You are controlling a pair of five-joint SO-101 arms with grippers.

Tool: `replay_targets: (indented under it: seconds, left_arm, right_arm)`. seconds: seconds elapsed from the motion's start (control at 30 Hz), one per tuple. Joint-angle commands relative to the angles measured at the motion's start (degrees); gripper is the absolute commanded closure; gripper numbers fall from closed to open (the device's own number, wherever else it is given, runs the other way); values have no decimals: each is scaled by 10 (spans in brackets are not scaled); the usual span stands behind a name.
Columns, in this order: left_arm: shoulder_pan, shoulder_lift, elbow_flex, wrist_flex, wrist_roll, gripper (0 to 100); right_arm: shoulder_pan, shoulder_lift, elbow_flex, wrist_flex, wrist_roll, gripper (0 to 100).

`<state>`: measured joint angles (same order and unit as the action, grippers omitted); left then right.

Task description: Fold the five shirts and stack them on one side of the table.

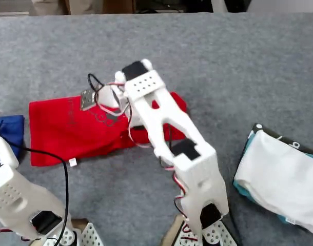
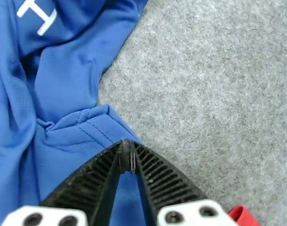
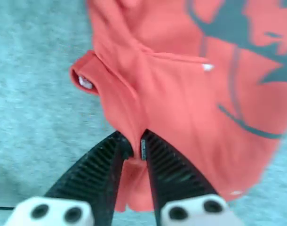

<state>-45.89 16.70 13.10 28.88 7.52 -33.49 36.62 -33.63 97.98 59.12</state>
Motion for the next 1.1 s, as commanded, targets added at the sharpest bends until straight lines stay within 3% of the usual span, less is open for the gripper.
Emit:
replay_targets:
  seconds: [0.0,0.5,0.67,0.73,0.93,1.07]
  left_arm:
    - [2,-6,-33,2,1,980]
    - [2,-6,-32,2,1,980]
    - [2,-6,-32,2,1,979]
    - [3,-6,-32,2,-6,979]
    - [3,-6,-32,2,-11,979]
    - [3,-6,-32,2,-12,979]
  right_arm:
    - [16,45,-127,22,17,995]
    - [22,171,-309,2,43,985]
    - [22,178,-334,-12,21,754]
    - [23,177,-354,-10,10,705]
    - [48,176,-400,45,-4,854]
    - [60,150,-388,45,-52,993]
